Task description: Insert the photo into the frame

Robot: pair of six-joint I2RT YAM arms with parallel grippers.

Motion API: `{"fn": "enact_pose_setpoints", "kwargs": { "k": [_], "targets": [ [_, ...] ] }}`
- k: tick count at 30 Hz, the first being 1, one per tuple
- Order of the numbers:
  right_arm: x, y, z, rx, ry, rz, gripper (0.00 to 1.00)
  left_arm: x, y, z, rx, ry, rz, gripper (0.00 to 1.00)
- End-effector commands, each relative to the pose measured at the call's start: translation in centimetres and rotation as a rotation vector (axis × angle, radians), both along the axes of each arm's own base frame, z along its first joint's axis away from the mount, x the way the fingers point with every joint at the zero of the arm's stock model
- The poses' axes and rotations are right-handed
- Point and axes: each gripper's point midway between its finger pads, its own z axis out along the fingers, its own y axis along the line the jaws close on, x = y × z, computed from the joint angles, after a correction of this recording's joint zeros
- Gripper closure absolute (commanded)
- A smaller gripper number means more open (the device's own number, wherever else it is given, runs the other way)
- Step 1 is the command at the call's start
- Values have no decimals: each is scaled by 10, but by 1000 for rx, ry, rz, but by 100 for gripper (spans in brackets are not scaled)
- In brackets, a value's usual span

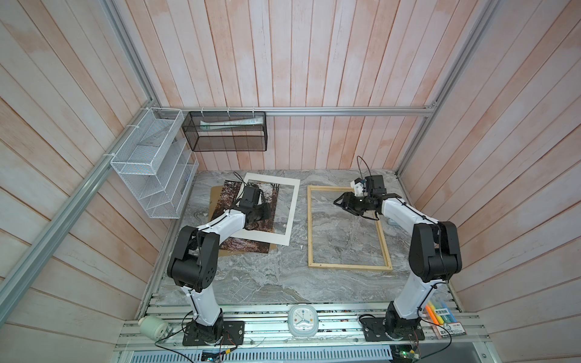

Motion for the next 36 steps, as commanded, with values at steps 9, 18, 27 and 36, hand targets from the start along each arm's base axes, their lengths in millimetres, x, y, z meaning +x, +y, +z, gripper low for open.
{"fn": "enact_pose_setpoints", "kwargs": {
  "k": [9,18,27,36],
  "targets": [
    [-19,143,-34,128,138,137,40,-28,-5,-41,-32,105,-10,50],
    [-36,176,-70,98,240,146,42,-46,-8,-48,-58,125,-52,52],
    [-49,168,-76,67,284,97,43,-56,-11,-56,-93,143,-58,54],
    [-85,162,-80,37,333,97,43,-67,-7,-56,-102,133,-37,51]
  ]
}}
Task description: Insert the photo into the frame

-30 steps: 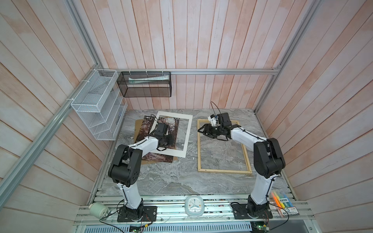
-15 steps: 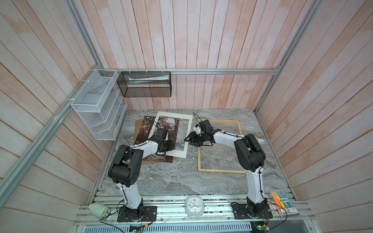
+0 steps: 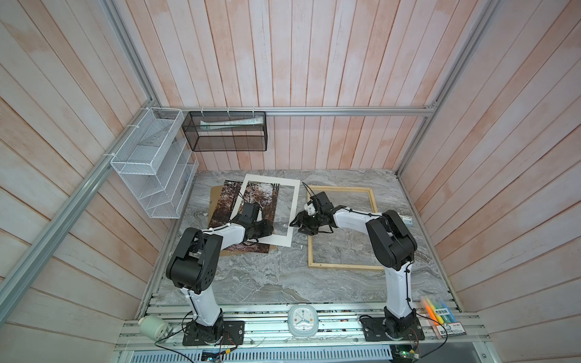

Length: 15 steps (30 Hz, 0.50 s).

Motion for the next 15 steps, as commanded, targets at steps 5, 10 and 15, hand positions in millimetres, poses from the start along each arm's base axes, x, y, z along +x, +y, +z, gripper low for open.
{"fn": "enact_pose_setpoints", "kwargs": {
  "k": [5,10,15],
  "targets": [
    [-25,2,9,-20,8,20,43,-22,7,5,11,14,15,49],
    [-44,6,8,-24,25,41,43,-26,13,11,34,2,29,49],
    [-60,9,4,-5,47,45,43,-36,11,-1,18,41,30,51]
  ]
}}
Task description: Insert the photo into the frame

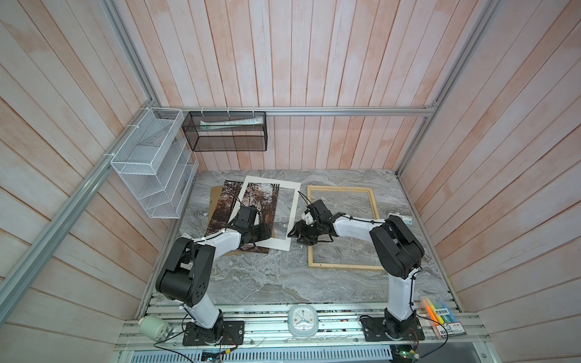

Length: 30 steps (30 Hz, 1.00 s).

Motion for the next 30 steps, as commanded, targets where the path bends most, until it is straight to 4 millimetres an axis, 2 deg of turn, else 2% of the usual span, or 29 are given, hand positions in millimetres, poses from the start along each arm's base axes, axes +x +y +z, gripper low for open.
{"fn": "enact_pose_setpoints", "kwargs": {
  "k": [1,10,17,23,30],
  "targets": [
    [-9,4,7,24,1,-4,43,-14,0,-12,4,40,4,51],
    [-17,11,7,72,13,-17,43,-27,-6,-26,-13,76,-12,52],
    [-26,8,-4,103,48,-69,43,-35,-8,-32,-26,94,-35,53],
    [-22,10,-9,121,41,-92,43,-43,-7,-34,-28,105,-50,53],
    [-13,16,-6,152,21,-96,43,-47,-8,-37,-37,115,-57,53]
  ]
}}
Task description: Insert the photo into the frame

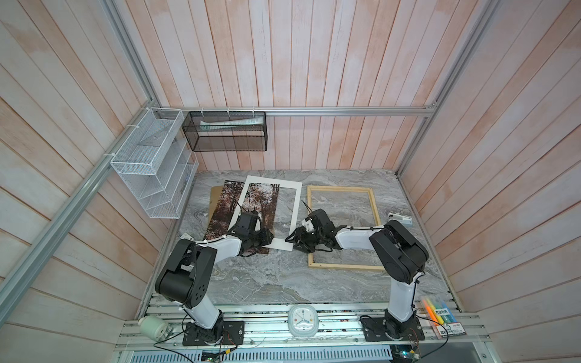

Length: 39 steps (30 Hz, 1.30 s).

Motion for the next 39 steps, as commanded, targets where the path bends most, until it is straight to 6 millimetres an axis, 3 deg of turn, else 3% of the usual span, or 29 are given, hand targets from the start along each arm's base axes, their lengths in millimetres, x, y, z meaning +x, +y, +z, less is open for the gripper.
{"fn": "enact_pose_setpoints", "kwargs": {
  "k": [1,10,20,31,39],
  "targets": [
    [4,5,-4,19,-8,-12,43,-33,4,-28,24,128,-30,53],
    [17,20,23,91,-74,15,43,-33,3,-27,18,128,-37,54],
    [15,-14,2,-106,-56,-37,43,-26,1,-12,24,91,-46,54],
    [15,-19,-4,-129,-55,-27,43,-15,-1,19,32,17,-46,54],
    [16,-24,-7,-130,-48,-32,43,-8,-3,13,109,29,-56,54]
  ]
}}
